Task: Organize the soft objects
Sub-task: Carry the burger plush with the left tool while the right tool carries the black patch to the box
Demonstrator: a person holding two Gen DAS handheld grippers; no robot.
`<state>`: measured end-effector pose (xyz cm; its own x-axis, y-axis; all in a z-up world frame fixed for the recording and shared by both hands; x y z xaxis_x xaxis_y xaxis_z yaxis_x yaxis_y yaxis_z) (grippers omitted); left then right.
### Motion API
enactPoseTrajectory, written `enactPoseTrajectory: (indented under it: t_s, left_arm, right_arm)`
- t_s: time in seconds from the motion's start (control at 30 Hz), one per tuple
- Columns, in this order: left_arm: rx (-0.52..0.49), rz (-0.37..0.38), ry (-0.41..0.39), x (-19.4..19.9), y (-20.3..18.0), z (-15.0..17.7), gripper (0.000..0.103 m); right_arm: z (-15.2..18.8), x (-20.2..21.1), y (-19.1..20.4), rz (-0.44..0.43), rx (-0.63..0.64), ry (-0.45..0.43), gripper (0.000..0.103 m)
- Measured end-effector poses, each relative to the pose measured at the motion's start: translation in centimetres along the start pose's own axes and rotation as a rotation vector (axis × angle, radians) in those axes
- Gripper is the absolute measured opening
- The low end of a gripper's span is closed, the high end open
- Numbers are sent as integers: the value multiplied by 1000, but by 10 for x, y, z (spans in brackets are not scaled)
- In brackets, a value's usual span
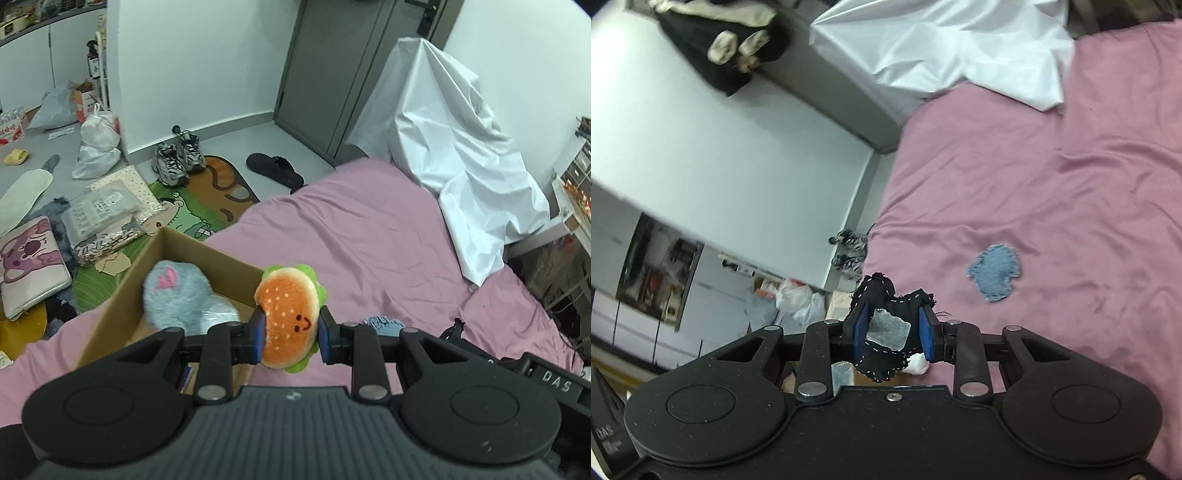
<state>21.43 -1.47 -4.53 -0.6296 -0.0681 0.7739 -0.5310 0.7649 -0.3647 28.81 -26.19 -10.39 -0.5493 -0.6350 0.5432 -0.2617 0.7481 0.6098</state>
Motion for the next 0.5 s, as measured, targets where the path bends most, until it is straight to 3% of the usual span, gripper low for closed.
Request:
enactPoseTrajectory:
  t_s: [0.3,0.5]
  left_arm:
    - [36,-11,-27,18,27,-5,27]
    - [53,-34,-31,20,46,-7,27]
  right_arm:
    - [3,5,39,-62,137,-1,29]
    - [12,-7,47,-72,162,30,29]
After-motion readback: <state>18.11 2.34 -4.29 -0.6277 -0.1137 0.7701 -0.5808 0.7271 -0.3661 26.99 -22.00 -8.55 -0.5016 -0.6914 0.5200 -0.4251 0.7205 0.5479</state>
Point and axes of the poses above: each gripper's, at about its wrist camera, not at the fingertips, and x roughly against the way its jaws point, y to its left, z to its underside, the point moved 2 cm from there along -x, roughly the way its jaws point, and after that the axes turned 15 degrees about x, right-handed, at the moved point
